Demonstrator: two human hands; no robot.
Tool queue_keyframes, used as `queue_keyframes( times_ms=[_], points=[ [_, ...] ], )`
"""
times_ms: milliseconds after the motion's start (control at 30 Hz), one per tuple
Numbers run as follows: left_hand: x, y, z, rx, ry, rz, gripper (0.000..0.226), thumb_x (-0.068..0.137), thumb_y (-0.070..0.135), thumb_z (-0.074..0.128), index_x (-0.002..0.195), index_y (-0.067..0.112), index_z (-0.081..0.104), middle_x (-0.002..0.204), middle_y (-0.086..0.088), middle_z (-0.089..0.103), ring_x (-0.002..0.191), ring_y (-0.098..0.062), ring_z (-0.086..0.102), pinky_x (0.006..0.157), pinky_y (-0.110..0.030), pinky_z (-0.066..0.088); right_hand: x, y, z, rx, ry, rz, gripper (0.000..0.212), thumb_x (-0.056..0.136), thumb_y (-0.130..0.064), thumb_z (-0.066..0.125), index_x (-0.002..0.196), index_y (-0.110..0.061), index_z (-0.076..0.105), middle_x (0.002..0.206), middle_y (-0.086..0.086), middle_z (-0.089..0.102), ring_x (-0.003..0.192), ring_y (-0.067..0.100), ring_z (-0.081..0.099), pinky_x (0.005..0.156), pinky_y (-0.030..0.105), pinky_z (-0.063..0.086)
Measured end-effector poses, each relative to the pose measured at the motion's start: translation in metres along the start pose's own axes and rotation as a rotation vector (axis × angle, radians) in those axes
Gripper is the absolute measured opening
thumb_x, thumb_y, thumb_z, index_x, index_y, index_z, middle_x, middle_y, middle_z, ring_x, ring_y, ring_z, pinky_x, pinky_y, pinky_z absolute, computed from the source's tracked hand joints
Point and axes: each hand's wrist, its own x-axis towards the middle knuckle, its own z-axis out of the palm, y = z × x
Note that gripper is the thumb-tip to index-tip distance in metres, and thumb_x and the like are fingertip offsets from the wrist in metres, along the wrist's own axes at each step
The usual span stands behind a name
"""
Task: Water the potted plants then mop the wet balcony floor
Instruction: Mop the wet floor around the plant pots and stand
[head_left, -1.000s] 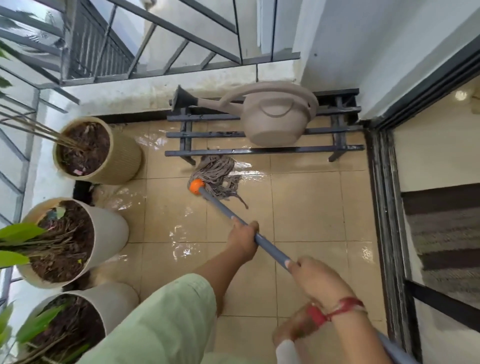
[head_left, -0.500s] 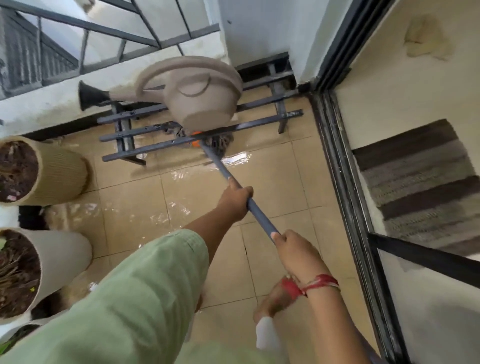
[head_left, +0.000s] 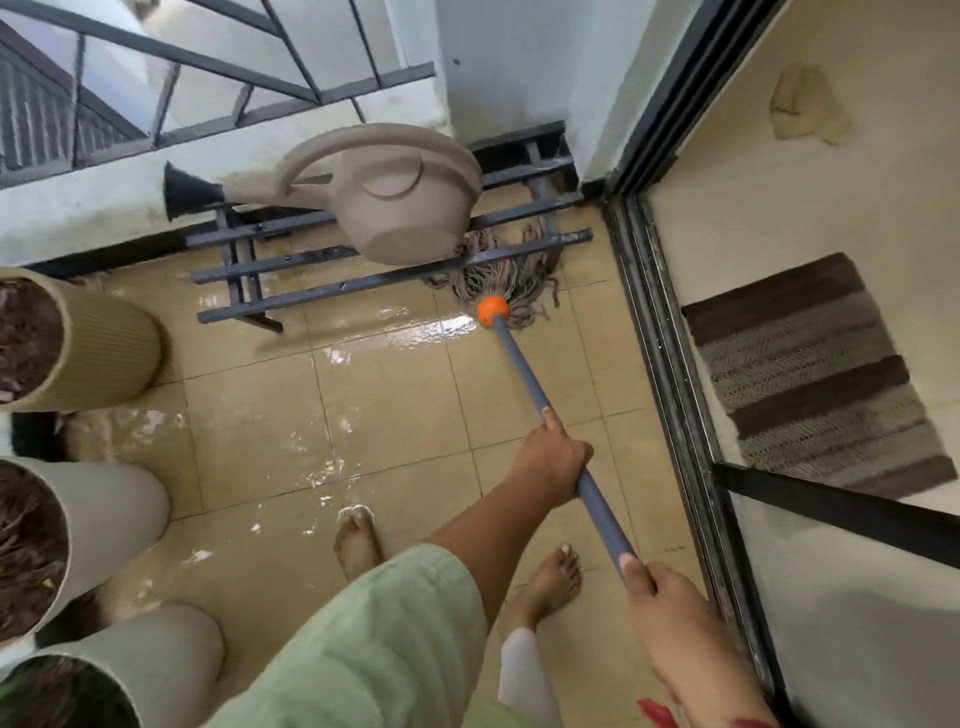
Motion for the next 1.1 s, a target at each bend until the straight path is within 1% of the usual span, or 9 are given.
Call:
queue_keyframes(
  times_ms=[167, 367, 500, 633, 733, 800, 867, 1033, 1100],
  points=[
    [-0.058, -0.073, 0.014, -0.042, -0.02, -0.138, 0.035, 0.083, 0.019, 0.068, 0.113, 0.007, 0.056, 0.145, -0.043, 0.013, 0.112, -0.047, 0.053, 0.096, -0.046, 0.047, -0.013, -0.041, 0.06, 0.014, -0.133, 0.015, 0.042, 0.095, -0.053, 0.031, 0.101, -0.022, 0.059, 0.087, 0.004, 0.056, 0.076, 0.022, 0.053, 0.072, 0.026, 0.038],
    [-0.12, -0.165, 0.039, -0.216, 0.041, -0.367, 0.024, 0.084, 0.015, 0.064, 0.106, 0.012, 0.056, 0.147, -0.034, 0.016, 0.099, -0.04, 0.059, 0.086, -0.04, 0.049, -0.036, -0.114, 0.111, -0.22, -0.228, -0.098, 0.052, 0.098, -0.049, 0.028, 0.115, -0.014, 0.061, 0.118, 0.013, 0.059, 0.12, 0.029, 0.049, 0.097, 0.03, 0.039],
    [-0.137, -0.205, 0.085, -0.416, 0.148, -0.503, 0.023, 0.075, 0.024, 0.061, 0.077, 0.037, 0.042, 0.125, -0.02, 0.041, 0.07, -0.028, 0.058, 0.077, -0.043, 0.054, -0.045, -0.145, 0.122, -0.414, -0.226, -0.218, 0.048, 0.097, -0.05, 0.032, 0.112, -0.016, 0.061, 0.111, 0.007, 0.066, 0.106, 0.026, 0.057, 0.09, 0.031, 0.038],
    [-0.131, -0.21, 0.124, -0.585, 0.323, -0.663, 0.026, 0.067, 0.041, 0.064, 0.077, 0.051, 0.042, 0.114, -0.013, 0.043, 0.068, -0.025, 0.054, 0.072, -0.039, 0.054, -0.041, -0.16, 0.107, -0.468, -0.21, -0.302, 0.032, 0.093, -0.049, 0.043, 0.096, -0.02, 0.056, 0.088, 0.001, 0.058, 0.08, 0.021, 0.052, 0.071, 0.03, 0.04],
    [-0.117, -0.174, 0.098, -1.089, 0.616, -0.678, 0.029, 0.073, 0.023, 0.058, 0.099, 0.035, 0.057, 0.1, -0.012, 0.052, 0.064, -0.022, 0.052, 0.072, -0.037, 0.054, -0.032, -0.164, 0.075, -0.538, -0.136, -0.362, 0.032, 0.091, -0.048, 0.047, 0.097, -0.019, 0.058, 0.084, 0.0, 0.055, 0.076, 0.022, 0.052, 0.066, 0.028, 0.039],
    [-0.098, -0.147, 0.066, -1.656, 0.814, -0.698, 0.059, 0.081, 0.001, 0.047, 0.137, 0.001, 0.031, 0.071, -0.006, 0.051, 0.053, -0.017, 0.048, 0.059, -0.034, 0.049, -0.024, -0.165, 0.047, -0.608, -0.063, -0.41, 0.034, 0.091, -0.048, 0.047, 0.103, -0.019, 0.059, 0.084, 0.0, 0.055, 0.077, 0.02, 0.052, 0.066, 0.027, 0.039],
    [-0.073, -0.123, 0.035, -1.884, 0.875, -0.624, 0.063, 0.086, -0.006, 0.039, 0.143, 0.001, 0.015, 0.062, -0.006, 0.044, 0.046, -0.014, 0.046, 0.048, -0.028, 0.045, -0.012, -0.159, 0.018, -0.651, -0.007, -0.441, 0.034, 0.092, -0.049, 0.045, 0.106, -0.021, 0.059, 0.083, -0.002, 0.053, 0.078, 0.019, 0.052, 0.067, 0.027, 0.04],
    [-0.017, -0.09, -0.013, -1.575, 0.757, -0.517, 0.07, 0.083, -0.013, 0.039, 0.143, 0.006, 0.007, 0.053, -0.001, 0.046, 0.046, -0.013, 0.044, 0.046, -0.026, 0.041, 0.015, -0.125, -0.022, -0.555, 0.078, -0.376, 0.038, 0.096, -0.048, 0.035, 0.107, -0.017, 0.054, 0.087, 0.003, 0.054, 0.086, 0.025, 0.054, 0.069, 0.031, 0.037],
    [0.001, -0.077, -0.02, -1.433, 0.691, -0.454, 0.057, 0.083, -0.011, 0.04, 0.131, 0.015, 0.026, 0.058, -0.005, 0.042, 0.052, -0.018, 0.039, 0.05, -0.03, 0.035, 0.018, -0.106, -0.027, -0.485, 0.126, -0.345, 0.038, 0.098, -0.046, 0.032, 0.107, -0.015, 0.052, 0.081, 0.001, 0.049, 0.079, 0.024, 0.048, 0.067, 0.031, 0.035]
  ],
)
